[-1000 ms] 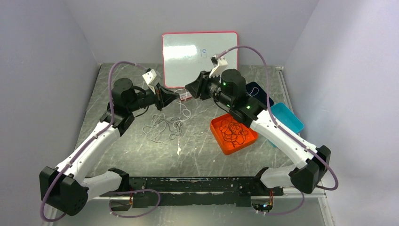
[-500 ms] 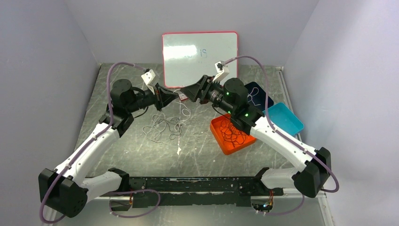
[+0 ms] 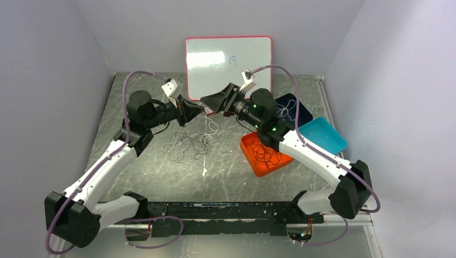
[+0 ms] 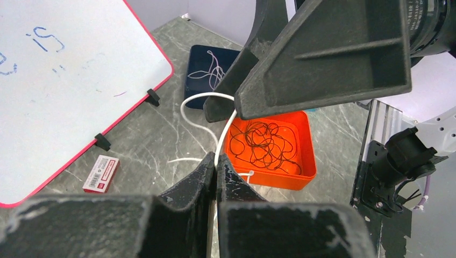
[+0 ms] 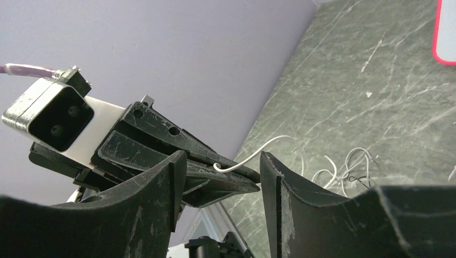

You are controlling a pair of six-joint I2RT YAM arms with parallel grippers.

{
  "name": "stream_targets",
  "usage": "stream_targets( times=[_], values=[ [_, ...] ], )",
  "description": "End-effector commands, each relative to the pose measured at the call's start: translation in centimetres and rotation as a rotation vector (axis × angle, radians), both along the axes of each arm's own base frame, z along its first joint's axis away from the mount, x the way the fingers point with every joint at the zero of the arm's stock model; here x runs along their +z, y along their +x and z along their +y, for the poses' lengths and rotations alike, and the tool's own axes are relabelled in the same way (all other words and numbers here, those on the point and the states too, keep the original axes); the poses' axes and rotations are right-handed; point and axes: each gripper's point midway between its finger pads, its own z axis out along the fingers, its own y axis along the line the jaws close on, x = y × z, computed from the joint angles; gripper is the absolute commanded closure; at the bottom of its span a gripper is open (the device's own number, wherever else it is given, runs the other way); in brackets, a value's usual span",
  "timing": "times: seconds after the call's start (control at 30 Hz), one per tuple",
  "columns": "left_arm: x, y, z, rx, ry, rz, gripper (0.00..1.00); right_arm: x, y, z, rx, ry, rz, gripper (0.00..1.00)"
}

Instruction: Untangle the cables

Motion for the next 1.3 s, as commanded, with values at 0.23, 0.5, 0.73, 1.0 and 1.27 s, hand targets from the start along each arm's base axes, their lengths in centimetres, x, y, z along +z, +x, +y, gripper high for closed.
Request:
stream_targets(
  times=[0.23,0.5,0.73,1.0,1.27],
  values=[
    [0.0,0.0,-0.6,-0.029,-0.016,-0.008,0.93,1.1,0.8,1.1,0.013,0.053,-0.018,0.58],
    [-0.7,-0.6,-0.6,-0.045,-0.009,-0.002,0.93,0.8,1.6,1.2,-0.014,0.030,-0.045,0.94],
    [-1.8,-0.8,-0.6,-0.054,-0.013,0.031,0.83,1.9,1.5,0.5,-0.037,0.041,-0.087,1.00],
    [-0.3,0.2,-1.6,-0.064,-0.122,0.019,0.35,4.2,0.2,0.2,0.000,0.109,-0.107,1.00],
    [-1.9,1.9,-4.4,-0.105,-0.137,0.055,0.28,6.3,-0.6,-0.2,0.015,0.154,-0.130,1.00]
  ],
)
